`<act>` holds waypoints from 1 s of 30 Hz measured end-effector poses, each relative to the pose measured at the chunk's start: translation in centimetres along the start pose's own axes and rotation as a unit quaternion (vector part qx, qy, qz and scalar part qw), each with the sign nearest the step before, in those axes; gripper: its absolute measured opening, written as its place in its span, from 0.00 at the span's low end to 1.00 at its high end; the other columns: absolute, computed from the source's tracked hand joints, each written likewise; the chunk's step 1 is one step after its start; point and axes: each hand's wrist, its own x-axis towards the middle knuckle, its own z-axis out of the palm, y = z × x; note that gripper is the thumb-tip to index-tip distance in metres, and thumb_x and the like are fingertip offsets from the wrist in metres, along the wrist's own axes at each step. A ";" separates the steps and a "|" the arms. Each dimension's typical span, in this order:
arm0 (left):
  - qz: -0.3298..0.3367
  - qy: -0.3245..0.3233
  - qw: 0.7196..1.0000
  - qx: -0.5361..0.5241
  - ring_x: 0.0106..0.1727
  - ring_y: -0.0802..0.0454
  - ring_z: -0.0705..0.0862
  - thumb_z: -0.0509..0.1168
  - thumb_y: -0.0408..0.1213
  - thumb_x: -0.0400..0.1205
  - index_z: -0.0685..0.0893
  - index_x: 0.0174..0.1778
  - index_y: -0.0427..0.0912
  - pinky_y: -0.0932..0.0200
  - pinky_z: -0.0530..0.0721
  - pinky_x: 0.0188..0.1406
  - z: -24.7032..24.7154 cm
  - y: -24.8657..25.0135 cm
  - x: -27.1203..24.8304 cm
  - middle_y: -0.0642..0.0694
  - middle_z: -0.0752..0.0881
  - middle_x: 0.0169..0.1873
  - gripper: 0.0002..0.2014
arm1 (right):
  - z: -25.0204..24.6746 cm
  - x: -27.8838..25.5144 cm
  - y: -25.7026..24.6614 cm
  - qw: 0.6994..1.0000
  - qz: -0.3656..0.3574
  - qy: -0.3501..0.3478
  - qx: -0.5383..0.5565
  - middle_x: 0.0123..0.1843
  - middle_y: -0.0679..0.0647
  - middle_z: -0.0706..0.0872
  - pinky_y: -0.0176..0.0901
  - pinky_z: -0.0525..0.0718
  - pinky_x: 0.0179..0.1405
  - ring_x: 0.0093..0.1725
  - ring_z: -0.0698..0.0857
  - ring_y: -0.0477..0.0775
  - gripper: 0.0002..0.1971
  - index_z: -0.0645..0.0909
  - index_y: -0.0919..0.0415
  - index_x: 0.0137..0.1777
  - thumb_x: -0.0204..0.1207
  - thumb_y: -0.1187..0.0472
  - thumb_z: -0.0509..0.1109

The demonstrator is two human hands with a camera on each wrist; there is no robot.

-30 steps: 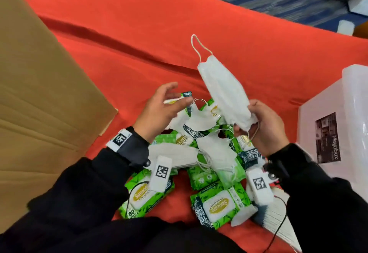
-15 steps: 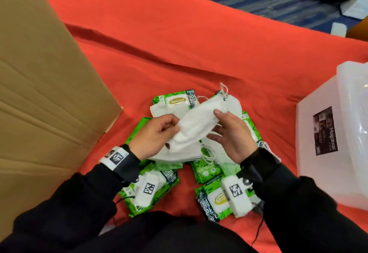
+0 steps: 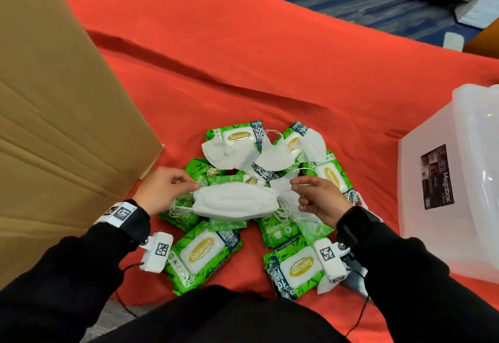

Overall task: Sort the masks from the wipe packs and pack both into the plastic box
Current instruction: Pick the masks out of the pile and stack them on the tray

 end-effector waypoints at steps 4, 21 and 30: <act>-0.021 0.023 0.999 0.015 0.23 0.58 0.71 0.80 0.46 0.76 0.92 0.33 0.50 0.55 0.66 0.30 0.8 -1.4 0.9 0.54 0.79 0.21 0.08 | -0.2 1.1 1.9 1.000 0.018 0.023 -0.011 0.31 0.56 0.79 0.45 0.86 0.28 0.25 0.76 0.51 0.08 0.84 0.68 0.57 0.79 0.74 0.72; 0.096 -0.196 0.931 0.292 0.72 0.49 0.78 0.73 0.61 0.76 0.73 0.79 0.56 0.52 0.77 0.69 4.2 0.6 3.1 0.52 0.78 0.72 0.36 | 8.3 3.7 -1.0 0.758 -0.130 -0.120 -0.627 0.70 0.55 0.85 0.47 0.81 0.62 0.67 0.84 0.57 0.34 0.79 0.51 0.74 0.72 0.36 0.78; 0.152 -0.110 0.937 0.296 0.58 0.51 0.78 0.68 0.56 0.72 0.83 0.61 0.54 0.52 0.75 0.55 4.2 0.1 1.3 0.55 0.77 0.53 0.22 | 8.7 3.1 -0.2 0.704 -0.324 -0.120 -0.620 0.56 0.54 0.80 0.51 0.78 0.56 0.58 0.79 0.56 0.23 0.83 0.52 0.64 0.72 0.44 0.78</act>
